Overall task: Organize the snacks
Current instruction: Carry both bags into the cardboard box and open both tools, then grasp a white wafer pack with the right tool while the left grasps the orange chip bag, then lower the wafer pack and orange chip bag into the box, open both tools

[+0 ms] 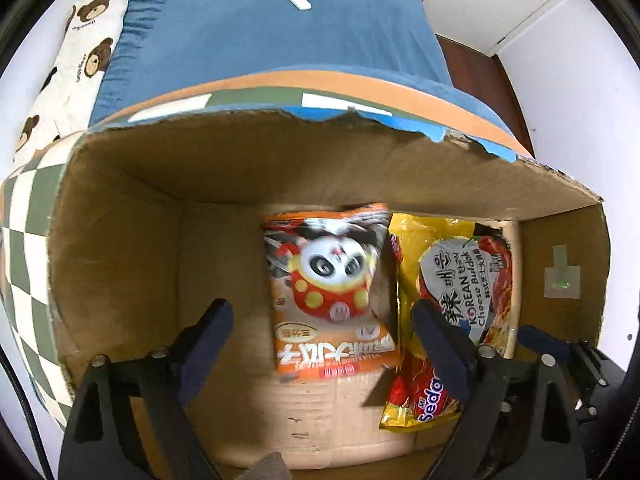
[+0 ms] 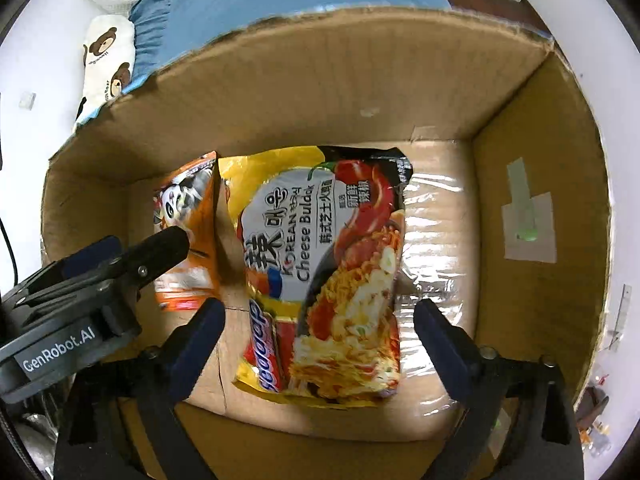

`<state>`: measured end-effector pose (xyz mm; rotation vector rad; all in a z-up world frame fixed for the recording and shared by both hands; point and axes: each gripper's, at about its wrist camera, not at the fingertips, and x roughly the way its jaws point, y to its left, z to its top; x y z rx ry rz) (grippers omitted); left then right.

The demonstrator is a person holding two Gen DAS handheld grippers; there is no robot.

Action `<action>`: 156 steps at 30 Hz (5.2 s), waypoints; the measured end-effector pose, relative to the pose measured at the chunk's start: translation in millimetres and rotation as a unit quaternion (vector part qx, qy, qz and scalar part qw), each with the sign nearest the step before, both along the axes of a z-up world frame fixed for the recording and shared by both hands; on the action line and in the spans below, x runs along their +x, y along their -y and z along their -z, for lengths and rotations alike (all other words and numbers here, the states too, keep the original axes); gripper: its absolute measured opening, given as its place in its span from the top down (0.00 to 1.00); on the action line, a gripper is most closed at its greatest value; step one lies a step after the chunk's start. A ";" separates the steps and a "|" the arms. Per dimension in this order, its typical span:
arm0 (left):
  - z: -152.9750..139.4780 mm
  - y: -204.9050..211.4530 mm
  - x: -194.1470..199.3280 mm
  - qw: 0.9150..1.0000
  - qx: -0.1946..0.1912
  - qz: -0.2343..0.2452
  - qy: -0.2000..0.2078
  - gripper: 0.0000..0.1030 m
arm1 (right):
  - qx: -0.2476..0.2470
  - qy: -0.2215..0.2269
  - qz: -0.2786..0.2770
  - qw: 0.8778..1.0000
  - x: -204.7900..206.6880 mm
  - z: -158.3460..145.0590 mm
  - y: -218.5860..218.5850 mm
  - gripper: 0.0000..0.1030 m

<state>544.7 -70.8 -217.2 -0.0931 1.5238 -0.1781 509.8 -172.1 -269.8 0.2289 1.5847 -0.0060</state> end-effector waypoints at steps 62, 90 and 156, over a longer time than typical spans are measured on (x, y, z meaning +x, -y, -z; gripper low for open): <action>20.9 -81.0 -297.7 0.987 0.141 0.063 0.033 0.10 | -0.072 0.120 -0.071 0.988 -338.2 -62.0 -17.1 0.06; 86.0 -75.1 -359.3 0.996 0.070 0.008 -0.060 0.47 | 0.094 -0.032 0.115 0.988 -419.1 65.6 16.8 0.36; -10.5 -25.4 13.3 0.996 0.081 0.020 0.029 0.10 | -0.075 0.068 0.006 0.995 -25.6 -69.0 46.0 0.10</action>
